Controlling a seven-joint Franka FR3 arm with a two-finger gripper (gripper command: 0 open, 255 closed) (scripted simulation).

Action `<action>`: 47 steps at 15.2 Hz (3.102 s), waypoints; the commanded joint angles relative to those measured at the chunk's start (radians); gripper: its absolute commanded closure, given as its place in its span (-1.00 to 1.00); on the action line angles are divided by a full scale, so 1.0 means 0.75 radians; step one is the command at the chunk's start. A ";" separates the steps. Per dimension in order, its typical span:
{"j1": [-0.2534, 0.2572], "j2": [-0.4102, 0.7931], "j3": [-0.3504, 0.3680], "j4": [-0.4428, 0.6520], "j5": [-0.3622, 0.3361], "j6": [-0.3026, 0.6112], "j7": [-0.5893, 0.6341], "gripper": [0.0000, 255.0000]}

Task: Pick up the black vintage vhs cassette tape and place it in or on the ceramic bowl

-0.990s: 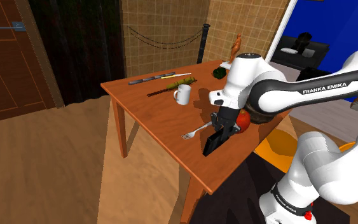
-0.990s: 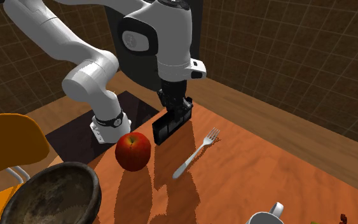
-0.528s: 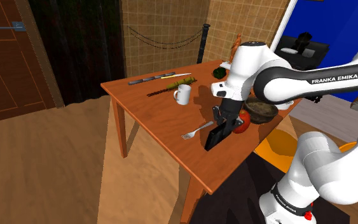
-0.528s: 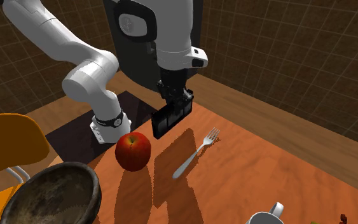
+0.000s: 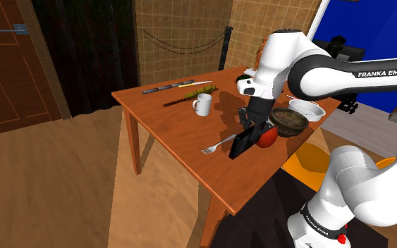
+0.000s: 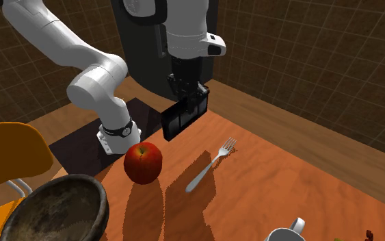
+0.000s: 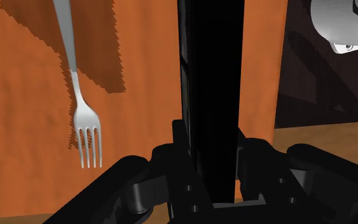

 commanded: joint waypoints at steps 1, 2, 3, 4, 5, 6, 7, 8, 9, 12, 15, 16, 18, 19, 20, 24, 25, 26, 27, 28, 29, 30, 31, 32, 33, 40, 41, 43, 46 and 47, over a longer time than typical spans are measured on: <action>0.001 -0.008 0.004 0.035 0.003 -0.042 -0.001 1.00; 0.002 -0.009 0.006 0.052 0.005 -0.061 -0.002 1.00; 0.002 -0.009 0.007 0.070 0.006 -0.079 -0.002 1.00; 0.003 -0.010 0.009 0.087 0.008 -0.097 -0.003 1.00; 0.004 -0.009 0.011 0.105 0.010 -0.115 -0.003 1.00; 0.004 -0.009 0.012 0.123 0.011 -0.132 -0.004 1.00; 0.005 -0.008 0.014 0.142 0.013 -0.150 -0.004 1.00; 0.006 -0.007 0.016 0.160 0.014 -0.167 -0.005 1.00; 0.006 -0.006 0.017 0.179 0.015 -0.185 -0.005 1.00; 0.008 0.000 0.021 0.236 0.020 -0.236 -0.007 1.00; 0.010 0.008 0.025 0.295 0.024 -0.287 -0.009 1.00; 0.011 0.011 0.026 0.316 0.025 -0.304 -0.009 1.00; -0.001 -0.007 0.003 0.317 0.008 -0.321 -0.039 1.00; -0.014 -0.024 -0.021 0.312 -0.011 -0.332 -0.068 1.00; -0.026 -0.041 -0.046 0.309 -0.030 -0.342 -0.098 1.00; -0.075 -0.091 -0.148 0.310 -0.109 -0.379 -0.220 1.00; -0.087 -0.100 -0.174 0.314 -0.129 -0.387 -0.251 1.00; -0.098 -0.107 -0.200 0.319 -0.149 -0.395 -0.283 1.00; -0.109 -0.113 -0.227 0.326 -0.169 -0.402 -0.314 1.00; -0.119 -0.117 -0.254 0.334 -0.189 -0.409 -0.346 1.00; -0.129 -0.119 -0.281 0.344 -0.209 -0.415 -0.378 1.00; -0.138 -0.120 -0.309 0.355 -0.228 -0.421 -0.410 1.00; -0.147 -0.120 -0.337 0.368 -0.248 -0.426 -0.443 1.00; -0.154 -0.118 -0.365 0.382 -0.267 -0.430 -0.475 1.00; -0.162 -0.114 -0.394 0.397 -0.285 -0.434 -0.508 1.00; -0.184 -0.050 -0.605 0.543 -0.397 -0.448 -0.740 1.00; -0.183 -0.036 -0.638 0.569 -0.409 -0.448 -0.774 1.00; -0.176 -0.004 -0.706 0.625 -0.431 -0.447 -0.843 1.00; -0.155 0.053 -0.813 0.718 -0.455 -0.442 -0.945 1.00; -0.158 0.048 -0.817 0.698 -0.460 -0.427 -0.942 1.00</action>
